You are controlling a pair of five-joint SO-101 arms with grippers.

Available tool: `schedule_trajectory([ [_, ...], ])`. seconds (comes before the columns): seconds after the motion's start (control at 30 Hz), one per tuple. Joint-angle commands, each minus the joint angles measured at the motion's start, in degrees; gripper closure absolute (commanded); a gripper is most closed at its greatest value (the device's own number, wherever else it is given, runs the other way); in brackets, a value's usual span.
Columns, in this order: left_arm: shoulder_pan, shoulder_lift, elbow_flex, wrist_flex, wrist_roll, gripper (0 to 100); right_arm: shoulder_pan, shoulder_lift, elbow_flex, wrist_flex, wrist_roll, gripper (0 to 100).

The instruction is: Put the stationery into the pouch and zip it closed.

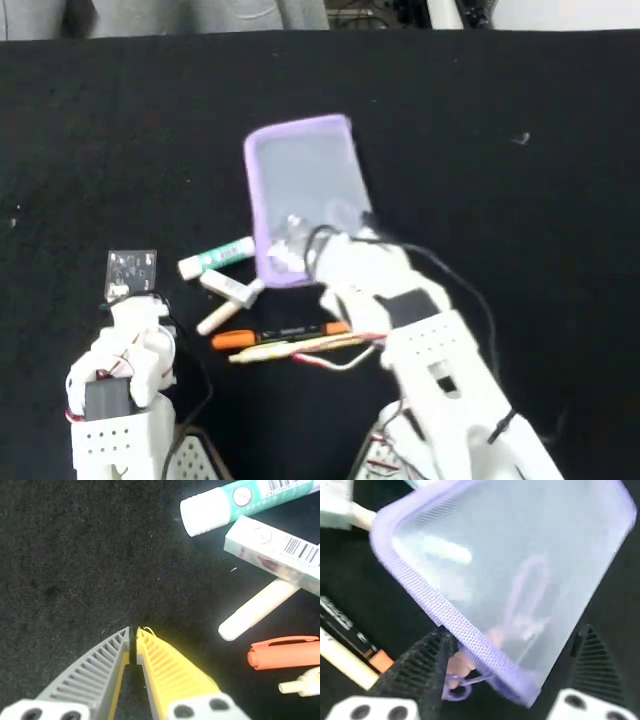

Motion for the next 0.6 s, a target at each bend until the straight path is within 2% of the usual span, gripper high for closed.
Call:
schedule_trajectory([
  [0.0,-0.57,-0.44,1.54,-0.53,-0.26,97,5.27,-0.04,-4.44,1.32,-3.52,64.2],
  [0.2,-0.57,-0.44,1.54,-0.53,-0.26,97,9.05,-0.04,-3.47,1.05,-7.74,64.2],
  [0.57,-0.57,-0.44,1.54,-0.53,-0.26,97,9.41,-0.31,-2.68,1.41,-14.42,64.2],
])
